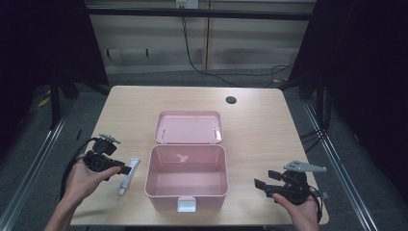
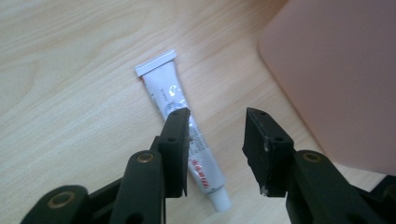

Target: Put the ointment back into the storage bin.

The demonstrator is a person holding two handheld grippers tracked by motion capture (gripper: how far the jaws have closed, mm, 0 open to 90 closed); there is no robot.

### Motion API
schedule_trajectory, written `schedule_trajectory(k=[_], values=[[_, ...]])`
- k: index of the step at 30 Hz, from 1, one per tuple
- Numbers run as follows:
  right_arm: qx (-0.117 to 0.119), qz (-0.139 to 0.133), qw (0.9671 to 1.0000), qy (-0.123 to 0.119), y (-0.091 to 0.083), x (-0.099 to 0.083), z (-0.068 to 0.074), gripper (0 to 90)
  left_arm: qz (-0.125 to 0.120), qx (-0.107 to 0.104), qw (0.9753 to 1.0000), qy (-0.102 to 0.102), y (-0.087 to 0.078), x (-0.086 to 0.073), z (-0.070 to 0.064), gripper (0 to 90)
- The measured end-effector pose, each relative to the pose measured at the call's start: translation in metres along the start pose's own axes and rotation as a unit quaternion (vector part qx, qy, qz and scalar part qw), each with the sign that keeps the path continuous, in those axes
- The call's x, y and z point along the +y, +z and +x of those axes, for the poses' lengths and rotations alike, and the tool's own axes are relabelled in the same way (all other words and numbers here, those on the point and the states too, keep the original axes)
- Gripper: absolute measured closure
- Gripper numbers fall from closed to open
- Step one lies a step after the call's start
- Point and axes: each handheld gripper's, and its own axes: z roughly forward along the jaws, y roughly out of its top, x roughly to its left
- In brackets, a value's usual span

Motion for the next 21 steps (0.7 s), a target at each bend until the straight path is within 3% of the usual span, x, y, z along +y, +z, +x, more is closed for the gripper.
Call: schedule_trajectory(k=[7, 11, 21], values=[[0.001, 0.005, 1.0000, -0.007, 0.001, 0.000, 0.000, 28.4, 0.031, 0.003, 0.9994, -0.012, 0.015, -0.001, 0.013, 61.7], [0.004, 0.006, 0.9999, -0.011, 0.003, 0.000, 0.000, 28.0, 0.041, -0.005, 0.9990, -0.016, 0.017, -0.001, 0.014, 61.7], [0.001, 0.010, 0.9999, -0.005, 0.003, 0.000, -0.001, 26.7, 0.067, 0.001, 0.9975, -0.023, 0.031, 0.005, 0.013, 61.6]])
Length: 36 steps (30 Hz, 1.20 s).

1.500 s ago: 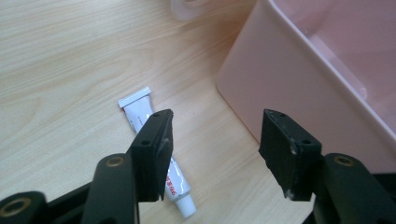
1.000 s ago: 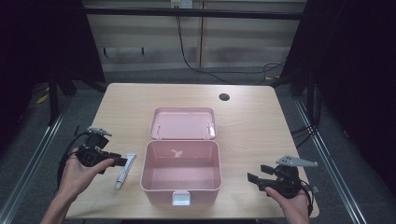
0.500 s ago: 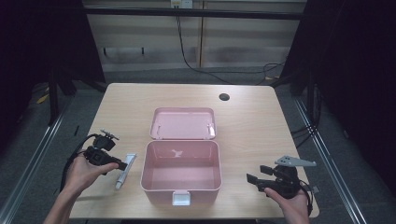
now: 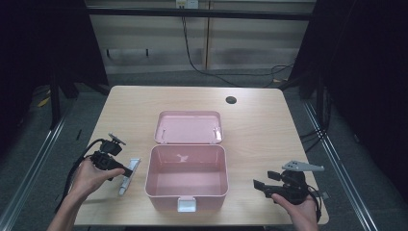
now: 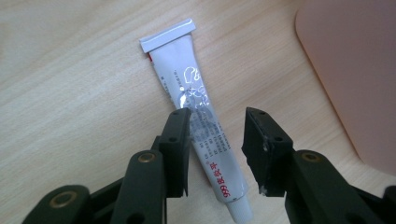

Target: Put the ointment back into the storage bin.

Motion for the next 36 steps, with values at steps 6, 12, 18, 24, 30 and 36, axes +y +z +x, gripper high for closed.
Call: schedule_trajectory(k=[6, 12, 18, 24, 30, 36], values=[[0.001, 0.000, 1.0000, -0.001, 0.000, 0.000, 0.000, 26.5, 0.016, 0.020, 0.9997, 0.004, 0.006, 0.002, -0.004, 62.8], [0.001, 0.001, 1.0000, -0.001, 0.000, 0.000, 0.000, 26.4, 0.022, 0.026, 0.9994, 0.001, 0.012, 0.004, -0.005, 64.6], [0.002, 0.001, 1.0000, -0.001, 0.001, 0.000, 0.000, 26.0, 0.039, 0.030, 0.9987, 0.014, 0.017, 0.006, -0.004, 68.0], [0.004, 0.003, 1.0000, 0.000, 0.001, 0.000, 0.000, 25.8, 0.050, 0.039, 0.9975, 0.032, 0.020, 0.006, -0.007, 69.8], [0.004, 0.005, 1.0000, -0.002, 0.002, 0.000, 0.001, 25.6, 0.062, 0.058, 0.9948, 0.056, 0.022, 0.009, -0.013, 70.0], [0.005, 0.006, 1.0000, -0.002, 0.002, 0.000, 0.001, 25.4, 0.063, 0.054, 0.9948, 0.059, 0.022, 0.009, -0.012, 70.9]])
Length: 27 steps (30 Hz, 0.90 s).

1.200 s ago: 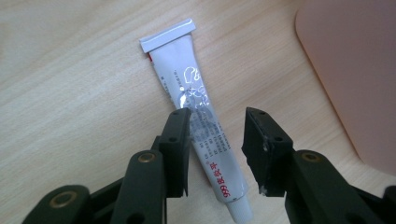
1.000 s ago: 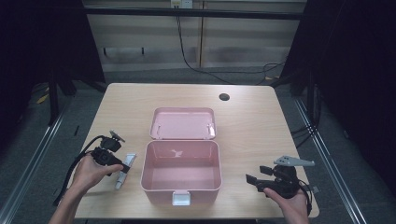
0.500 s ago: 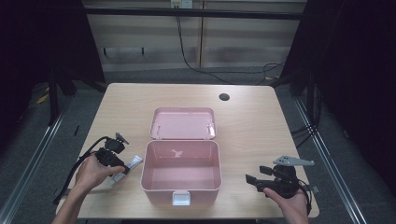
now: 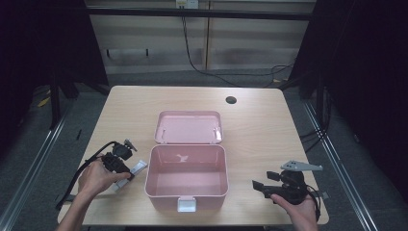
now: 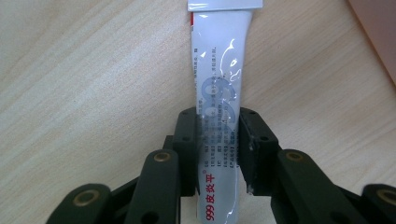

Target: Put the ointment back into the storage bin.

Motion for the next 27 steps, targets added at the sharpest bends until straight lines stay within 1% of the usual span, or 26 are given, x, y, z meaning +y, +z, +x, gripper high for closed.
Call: schedule_trajectory(k=[5, 9, 10, 11, 12, 14, 16, 17, 18, 20, 22, 23, 27], values=[[-0.001, 0.002, 1.0000, 0.002, 0.000, 0.000, 0.000, 25.2, -0.002, -0.005, 1.0000, -0.002, -0.001, -0.002, 0.002, 71.2], [0.000, 0.001, 1.0000, 0.001, 0.001, 0.000, 0.000, 25.2, -0.007, -0.007, 0.9999, -0.010, -0.003, -0.005, 0.005, 71.2], [0.001, 0.003, 1.0000, 0.006, 0.000, 0.000, 0.000, 25.2, -0.013, -0.020, 0.9997, -0.009, -0.006, -0.007, 0.007, 71.2], [0.001, 0.003, 1.0000, 0.006, 0.000, 0.000, 0.000, 25.2, -0.013, -0.020, 0.9997, -0.009, -0.006, -0.007, 0.007, 71.2], [0.001, 0.003, 1.0000, 0.004, 0.000, 0.000, 0.000, 25.1, -0.016, -0.027, 0.9995, -0.010, -0.008, -0.008, 0.008, 71.2], [-0.001, 0.004, 1.0000, 0.006, 0.000, 0.000, 0.000, 25.1, -0.014, -0.028, 0.9995, -0.009, -0.009, -0.009, 0.009, 71.2], [-0.001, 0.003, 1.0000, 0.007, 0.000, 0.000, 0.000, 25.0, -0.021, -0.039, 0.9989, -0.013, -0.012, -0.011, 0.011, 71.1], [-0.001, 0.003, 1.0000, 0.007, 0.000, 0.000, 0.000, 24.9, -0.025, -0.038, 0.9988, -0.020, -0.014, -0.013, 0.013, 71.1], [-0.001, 0.003, 1.0000, 0.007, 0.000, 0.000, 0.000, 24.9, -0.025, -0.038, 0.9988, -0.020, -0.014, -0.013, 0.013, 71.1], [-0.001, 0.002, 1.0000, 0.007, 0.000, 0.000, 0.000, 24.9, -0.035, -0.047, 0.9980, -0.024, -0.017, -0.015, 0.015, 71.1], [0.000, 0.002, 1.0000, 0.007, 0.000, 0.000, 0.000, 24.8, -0.034, -0.053, 0.9979, -0.018, -0.020, -0.017, 0.014, 71.0], [-0.001, 0.001, 1.0000, 0.008, 0.000, 0.000, 0.000, 24.8, -0.033, -0.059, 0.9977, -0.010, -0.022, -0.019, 0.014, 71.0], [-0.002, 0.000, 1.0000, 0.007, 0.000, 0.000, -0.001, 24.7, -0.036, -0.059, 0.9976, -0.004, -0.026, -0.021, 0.015, 71.0]])
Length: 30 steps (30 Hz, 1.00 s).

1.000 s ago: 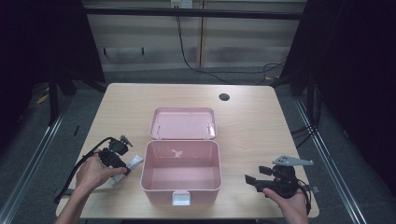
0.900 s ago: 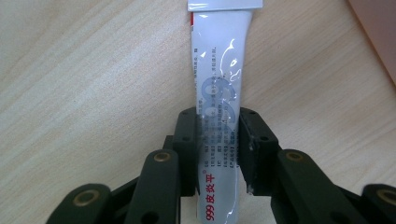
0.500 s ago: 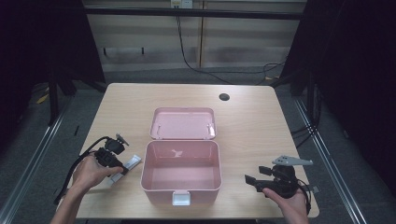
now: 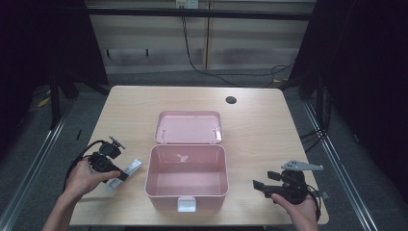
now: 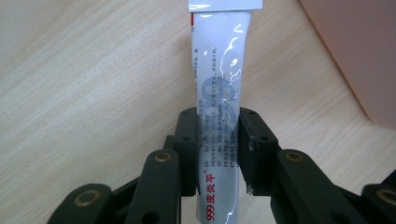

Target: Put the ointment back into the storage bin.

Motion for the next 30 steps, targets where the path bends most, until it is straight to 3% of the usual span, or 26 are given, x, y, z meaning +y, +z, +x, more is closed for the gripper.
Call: schedule_trajectory(k=[8, 12, 13, 23, 30], values=[[0.001, 0.000, 1.0000, 0.000, 0.000, 0.000, 0.000, 24.7, -0.015, -0.006, 0.9999, 0.002, -0.014, -0.003, 0.000, 71.0], [0.001, 0.000, 1.0000, -0.001, 0.000, 0.000, 0.000, 24.7, -0.029, -0.005, 0.9995, -0.010, -0.019, -0.005, -0.001, 71.1], [0.001, 0.000, 1.0000, -0.001, 0.000, 0.000, 0.000, 24.6, -0.031, -0.012, 0.9994, -0.002, -0.022, -0.006, 0.000, 71.1], [-0.001, 0.003, 1.0000, 0.003, -0.001, 0.000, 0.000, 24.5, -0.043, -0.022, 0.9987, 0.014, -0.034, -0.010, -0.006, 71.1], [-0.002, 0.002, 1.0000, 0.004, -0.001, 0.000, 0.000, 24.4, -0.043, -0.017, 0.9986, 0.026, -0.036, -0.011, -0.010, 71.1]])
